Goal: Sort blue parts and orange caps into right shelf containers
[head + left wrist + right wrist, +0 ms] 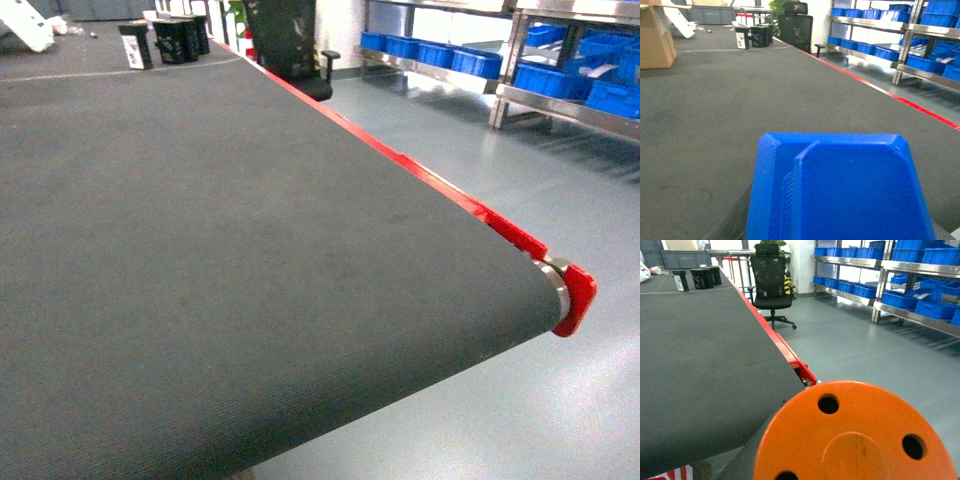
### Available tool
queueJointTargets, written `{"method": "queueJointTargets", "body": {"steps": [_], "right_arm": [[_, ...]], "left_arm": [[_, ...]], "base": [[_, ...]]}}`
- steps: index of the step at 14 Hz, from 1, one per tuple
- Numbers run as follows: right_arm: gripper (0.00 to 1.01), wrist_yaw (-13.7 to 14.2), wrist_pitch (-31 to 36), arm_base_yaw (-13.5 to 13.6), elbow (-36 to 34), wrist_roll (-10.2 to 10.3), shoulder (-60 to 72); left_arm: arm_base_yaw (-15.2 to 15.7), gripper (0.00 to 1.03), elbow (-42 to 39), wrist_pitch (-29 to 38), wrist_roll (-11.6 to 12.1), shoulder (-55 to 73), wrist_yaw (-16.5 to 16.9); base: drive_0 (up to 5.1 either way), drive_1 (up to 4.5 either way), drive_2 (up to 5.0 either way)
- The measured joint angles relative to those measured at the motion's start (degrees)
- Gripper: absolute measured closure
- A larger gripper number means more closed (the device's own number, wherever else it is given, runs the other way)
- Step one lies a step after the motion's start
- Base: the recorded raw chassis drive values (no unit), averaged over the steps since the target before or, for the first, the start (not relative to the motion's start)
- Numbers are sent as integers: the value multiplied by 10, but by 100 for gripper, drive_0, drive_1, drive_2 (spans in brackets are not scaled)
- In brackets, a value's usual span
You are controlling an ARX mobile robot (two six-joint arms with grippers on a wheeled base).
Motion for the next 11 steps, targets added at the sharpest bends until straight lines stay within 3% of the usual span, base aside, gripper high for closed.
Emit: {"method": "queueJointTargets", "body": {"steps": [11], "right_arm": [[58, 0, 0, 0, 0, 0, 0]], "left_arm": [[0, 61, 0, 0, 0, 0, 0]], "base": [[-153, -153, -153]]}}
